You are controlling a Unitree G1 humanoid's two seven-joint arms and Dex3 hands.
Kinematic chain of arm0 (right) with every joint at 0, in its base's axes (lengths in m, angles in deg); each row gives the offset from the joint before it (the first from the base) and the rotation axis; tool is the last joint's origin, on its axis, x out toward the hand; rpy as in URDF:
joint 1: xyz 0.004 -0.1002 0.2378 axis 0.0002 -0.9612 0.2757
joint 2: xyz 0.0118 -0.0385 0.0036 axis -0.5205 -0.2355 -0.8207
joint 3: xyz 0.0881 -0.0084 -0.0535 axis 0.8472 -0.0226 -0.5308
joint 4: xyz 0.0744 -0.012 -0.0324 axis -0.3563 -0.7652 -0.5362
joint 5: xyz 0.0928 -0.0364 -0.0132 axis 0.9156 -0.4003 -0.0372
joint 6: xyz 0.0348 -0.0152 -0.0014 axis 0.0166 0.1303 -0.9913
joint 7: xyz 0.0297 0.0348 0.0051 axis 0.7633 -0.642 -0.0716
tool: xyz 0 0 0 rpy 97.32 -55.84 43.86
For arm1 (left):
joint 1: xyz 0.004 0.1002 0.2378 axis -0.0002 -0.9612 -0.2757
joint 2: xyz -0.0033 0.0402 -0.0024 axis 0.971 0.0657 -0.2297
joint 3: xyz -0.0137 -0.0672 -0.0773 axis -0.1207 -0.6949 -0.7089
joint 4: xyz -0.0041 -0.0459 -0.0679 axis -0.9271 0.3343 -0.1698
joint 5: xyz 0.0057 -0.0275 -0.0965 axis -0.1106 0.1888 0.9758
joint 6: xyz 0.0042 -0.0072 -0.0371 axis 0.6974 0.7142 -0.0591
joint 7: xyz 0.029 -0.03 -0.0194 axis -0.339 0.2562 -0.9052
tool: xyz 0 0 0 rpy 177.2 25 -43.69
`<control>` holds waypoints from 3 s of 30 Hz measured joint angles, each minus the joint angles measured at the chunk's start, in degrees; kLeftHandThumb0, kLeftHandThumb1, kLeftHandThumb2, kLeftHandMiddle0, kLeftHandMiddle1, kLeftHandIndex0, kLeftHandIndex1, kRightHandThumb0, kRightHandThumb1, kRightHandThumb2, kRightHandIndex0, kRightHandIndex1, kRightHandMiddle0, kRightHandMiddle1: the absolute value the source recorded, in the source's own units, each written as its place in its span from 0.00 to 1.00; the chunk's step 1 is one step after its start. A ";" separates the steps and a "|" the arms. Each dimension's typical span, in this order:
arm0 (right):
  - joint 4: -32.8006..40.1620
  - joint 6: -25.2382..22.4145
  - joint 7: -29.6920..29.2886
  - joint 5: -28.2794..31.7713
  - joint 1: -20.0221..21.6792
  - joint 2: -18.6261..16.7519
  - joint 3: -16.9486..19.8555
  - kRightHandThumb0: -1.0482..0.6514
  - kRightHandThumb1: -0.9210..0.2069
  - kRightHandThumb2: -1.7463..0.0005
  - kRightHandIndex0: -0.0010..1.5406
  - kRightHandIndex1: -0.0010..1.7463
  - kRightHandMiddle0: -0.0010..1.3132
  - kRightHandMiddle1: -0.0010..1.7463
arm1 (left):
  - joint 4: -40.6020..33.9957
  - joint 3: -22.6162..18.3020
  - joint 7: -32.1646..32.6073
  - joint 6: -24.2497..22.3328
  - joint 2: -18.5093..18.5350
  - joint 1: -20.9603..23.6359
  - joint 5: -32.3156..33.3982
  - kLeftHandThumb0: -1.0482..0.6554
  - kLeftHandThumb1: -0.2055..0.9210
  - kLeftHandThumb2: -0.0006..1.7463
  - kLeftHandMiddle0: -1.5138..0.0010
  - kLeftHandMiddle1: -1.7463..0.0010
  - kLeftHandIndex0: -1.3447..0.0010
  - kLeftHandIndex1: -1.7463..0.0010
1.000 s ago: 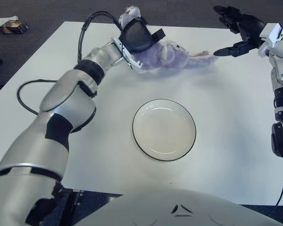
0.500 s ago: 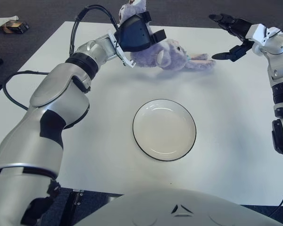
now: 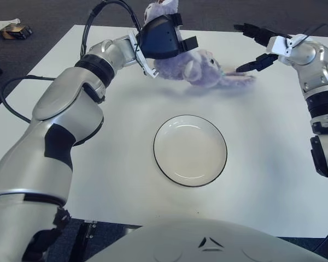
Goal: Put the doll into the plate.
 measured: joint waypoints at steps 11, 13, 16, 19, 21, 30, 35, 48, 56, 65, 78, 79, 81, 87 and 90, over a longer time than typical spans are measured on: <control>-4.45 1.90 -7.30 -4.19 1.19 -2.58 -2.55 0.00 0.03 0.91 0.01 0.00 0.00 0.04 | -0.95 -0.80 -1.60 -0.77 -0.02 0.34 0.38 0.33 0.43 0.78 0.11 0.00 0.52 0.00; -5.48 2.31 -7.45 -4.38 1.31 -3.00 -2.94 0.00 0.03 0.91 0.01 0.00 0.00 0.04 | -1.38 -1.12 -1.97 -1.11 -0.07 0.34 0.47 0.32 0.43 0.78 0.11 0.00 0.52 0.00; -6.99 2.74 -7.52 -4.73 1.62 -3.55 -3.24 0.00 0.02 0.92 0.01 0.00 0.00 0.04 | -1.86 -1.60 -2.25 -1.43 -0.10 0.34 0.65 0.32 0.43 0.78 0.11 0.00 0.52 0.00; -8.11 2.94 -7.52 -4.82 1.96 -3.93 -3.45 0.00 0.02 0.92 0.01 0.00 0.00 0.04 | -2.11 -1.96 -2.40 -1.43 -0.19 0.34 1.04 0.32 0.42 0.78 0.11 0.00 0.52 0.00; -8.84 2.97 -7.23 -4.82 2.31 -4.17 -3.56 0.00 0.02 0.92 0.01 0.00 0.00 0.04 | -2.17 -2.17 -2.57 -1.43 -0.26 0.34 1.42 0.32 0.42 0.78 0.11 0.00 0.52 0.00; -6.72 -0.95 -2.49 -4.89 3.63 -4.78 -4.11 0.00 0.00 0.93 0.00 0.00 0.00 0.01 | -2.31 -2.91 -4.13 -1.44 -0.78 0.35 2.45 0.32 0.43 0.78 0.12 0.00 0.52 0.00; -4.68 -2.59 -0.44 -4.89 3.63 -4.77 -4.39 0.00 0.00 0.93 0.00 0.00 0.00 0.00 | -2.24 -2.91 -4.73 -1.68 -0.93 0.37 2.42 0.32 0.43 0.78 0.12 0.00 0.52 0.00; -0.51 -5.09 5.77 -4.23 3.63 -4.82 -4.43 0.00 0.01 0.94 0.00 0.00 0.00 0.00 | -1.19 -1.96 -5.12 -1.65 -1.76 2.25 1.87 0.33 0.46 0.75 0.10 0.00 0.54 0.00; -1.57 -6.83 11.91 1.68 3.72 -6.36 -2.59 0.03 0.03 0.95 0.00 0.00 0.00 0.00 | 0.03 -1.23 -3.30 0.86 -2.27 3.35 1.84 0.34 0.50 0.72 0.12 0.00 0.57 0.00; -0.75 -11.00 16.60 5.42 3.71 -6.95 -1.27 0.07 0.04 0.96 0.00 0.00 0.00 0.00 | 1.69 -0.10 -2.46 1.31 -3.41 3.57 1.43 0.34 0.51 0.71 0.13 0.00 0.58 0.00; 0.69 -10.30 16.69 8.21 3.21 -8.35 -0.51 0.18 0.14 0.93 0.01 0.00 0.00 0.09 | 5.66 1.25 -2.13 -1.84 -5.93 4.84 0.11 0.34 0.52 0.71 0.12 0.00 0.58 0.00; 0.87 -10.13 16.61 8.57 3.14 -8.53 -0.39 0.18 0.19 0.88 0.01 0.00 0.00 0.10 | 5.88 1.26 -2.22 -2.19 -6.18 5.09 0.12 0.34 0.52 0.71 0.12 0.00 0.58 0.00; 0.85 -9.61 16.04 8.74 3.08 -8.93 -0.29 0.19 0.32 0.73 0.01 0.00 0.00 0.10 | 6.16 1.26 -2.56 -3.25 -6.74 5.59 0.12 0.34 0.52 0.71 0.11 0.00 0.58 0.00; 0.12 -8.89 14.14 9.06 2.91 -9.55 0.19 0.22 0.46 0.58 0.01 0.00 0.00 0.12 | 6.64 1.27 -3.31 -5.03 -7.71 6.00 0.13 0.35 0.54 0.69 0.12 0.00 0.59 0.00; -0.35 -8.92 14.13 9.58 2.87 -9.70 0.74 0.25 0.49 0.55 0.02 0.01 0.00 0.14 | 6.77 1.34 -3.41 -5.07 -7.86 6.00 0.13 0.35 0.55 0.69 0.12 0.00 0.60 0.00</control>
